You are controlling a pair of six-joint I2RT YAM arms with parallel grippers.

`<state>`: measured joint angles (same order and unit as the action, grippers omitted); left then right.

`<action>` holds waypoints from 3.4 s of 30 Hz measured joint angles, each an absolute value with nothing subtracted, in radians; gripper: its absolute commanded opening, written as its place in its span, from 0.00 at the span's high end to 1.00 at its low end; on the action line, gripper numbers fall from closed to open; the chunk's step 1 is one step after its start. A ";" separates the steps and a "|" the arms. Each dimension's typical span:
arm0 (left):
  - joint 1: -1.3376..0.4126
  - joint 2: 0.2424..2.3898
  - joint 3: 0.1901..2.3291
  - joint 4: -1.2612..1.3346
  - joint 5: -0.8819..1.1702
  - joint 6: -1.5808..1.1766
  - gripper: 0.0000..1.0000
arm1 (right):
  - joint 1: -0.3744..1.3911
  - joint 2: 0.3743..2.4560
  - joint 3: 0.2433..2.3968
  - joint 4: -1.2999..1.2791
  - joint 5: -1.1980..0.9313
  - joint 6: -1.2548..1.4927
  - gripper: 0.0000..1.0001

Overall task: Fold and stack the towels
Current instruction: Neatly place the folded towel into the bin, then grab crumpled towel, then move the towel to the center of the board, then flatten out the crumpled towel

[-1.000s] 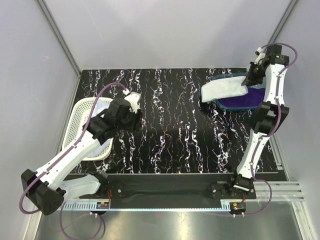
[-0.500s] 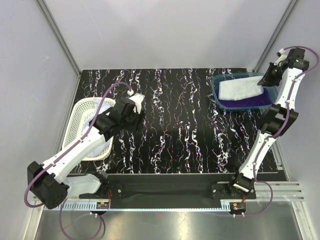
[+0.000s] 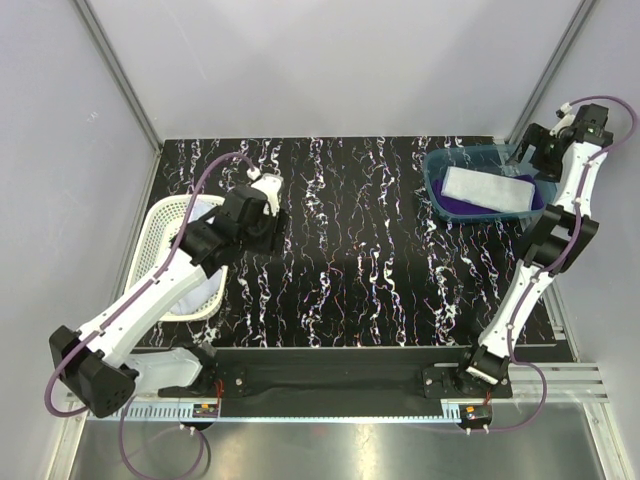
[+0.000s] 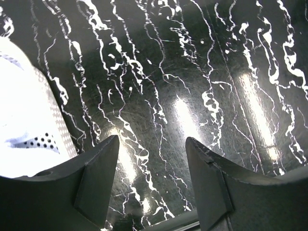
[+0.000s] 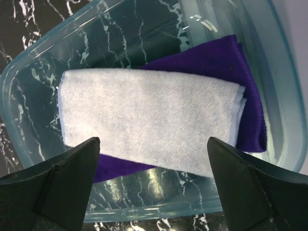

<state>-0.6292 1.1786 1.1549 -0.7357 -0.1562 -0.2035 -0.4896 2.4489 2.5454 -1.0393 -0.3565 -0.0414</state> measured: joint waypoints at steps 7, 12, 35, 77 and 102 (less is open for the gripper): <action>-0.581 1.161 1.184 -0.765 -0.282 -0.282 0.25 | -0.418 2.248 2.307 -0.953 -0.332 -0.002 0.00; -0.291 1.174 1.252 -0.772 -0.311 -0.347 0.24 | -0.183 1.966 2.006 -0.825 -0.289 0.034 0.00; 0.149 1.769 1.189 -0.767 -0.200 -0.448 0.96 | 0.162 1.442 1.390 -0.516 -0.412 0.206 0.00; -0.565 1.110 0.737 -0.403 0.037 -0.575 0.45 | 0.434 1.370 0.850 -0.430 -0.311 0.392 0.36; -1.136 1.483 0.746 -0.242 -0.438 -0.326 0.36 | 0.514 1.277 0.815 -0.339 -0.218 0.430 0.38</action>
<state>-1.1362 1.4834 0.7460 -0.2417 -0.4377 -0.3264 0.5137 1.2766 0.8150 -0.3389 -0.2180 0.4301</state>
